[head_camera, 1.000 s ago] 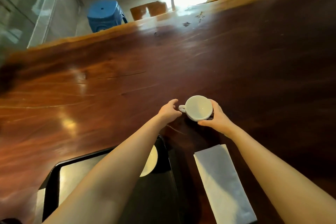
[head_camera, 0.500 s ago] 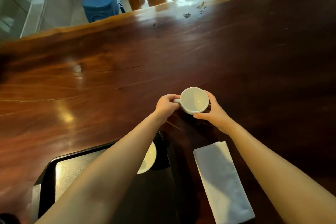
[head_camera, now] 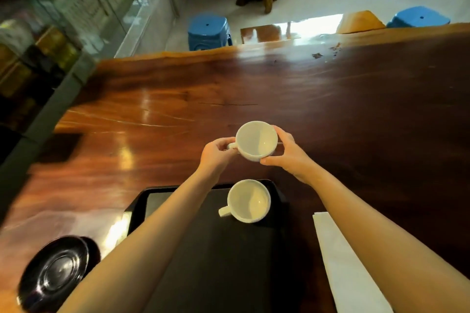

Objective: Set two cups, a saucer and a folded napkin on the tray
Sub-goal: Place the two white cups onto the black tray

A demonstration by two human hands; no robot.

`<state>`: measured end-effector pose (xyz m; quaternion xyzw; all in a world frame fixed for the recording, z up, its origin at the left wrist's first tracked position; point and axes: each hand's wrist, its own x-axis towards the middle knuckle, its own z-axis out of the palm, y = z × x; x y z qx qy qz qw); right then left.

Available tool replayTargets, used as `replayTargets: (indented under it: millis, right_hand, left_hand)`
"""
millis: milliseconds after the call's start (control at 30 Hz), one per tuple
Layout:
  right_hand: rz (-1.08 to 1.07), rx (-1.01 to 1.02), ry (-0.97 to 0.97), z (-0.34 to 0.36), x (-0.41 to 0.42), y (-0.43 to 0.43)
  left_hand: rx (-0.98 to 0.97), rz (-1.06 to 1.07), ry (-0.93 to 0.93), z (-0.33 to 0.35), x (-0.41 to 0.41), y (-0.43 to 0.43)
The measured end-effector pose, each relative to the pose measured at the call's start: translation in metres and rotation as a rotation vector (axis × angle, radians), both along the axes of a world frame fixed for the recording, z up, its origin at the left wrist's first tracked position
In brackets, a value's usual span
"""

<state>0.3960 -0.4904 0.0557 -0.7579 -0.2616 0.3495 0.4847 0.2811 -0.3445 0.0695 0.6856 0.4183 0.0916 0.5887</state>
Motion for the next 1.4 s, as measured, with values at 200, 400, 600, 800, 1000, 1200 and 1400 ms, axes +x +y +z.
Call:
replayTargets:
  millis: [200, 400, 600, 800, 1000, 1200, 1400]
  right_hand:
    - [0.215, -0.008, 0.032, -0.005, -0.076, 0.055]
    - [0.278, -0.099, 0.124, -0.028, -0.132, 0.09]
    - [0.289, -0.166, 0.258, -0.056, -0.169, 0.104]
    - [0.25, -0.183, 0.242, -0.073, -0.195, 0.11]
    - [0.169, -0.189, 0.212, -0.077, -0.205, 0.107]
    - [0.114, -0.281, 0.144, -0.075, -0.211, 0.103]
    - [0.072, -0.433, 0.117, -0.063, -0.212, 0.097]
  left_hand:
    - [-0.01, 0.168, -0.028, -0.004, -0.106, 0.029]
    - [-0.082, 0.277, -0.006, -0.023, -0.171, 0.04]
    - [-0.174, 0.325, 0.058, -0.053, -0.209, 0.047]
    - [-0.156, 0.312, 0.101, -0.069, -0.227, 0.056]
    - [-0.125, 0.268, 0.111, -0.072, -0.23, 0.066]
    - [-0.111, 0.243, 0.136, -0.076, -0.24, 0.072]
    - [-0.008, 0.122, 0.165, -0.07, -0.254, 0.083]
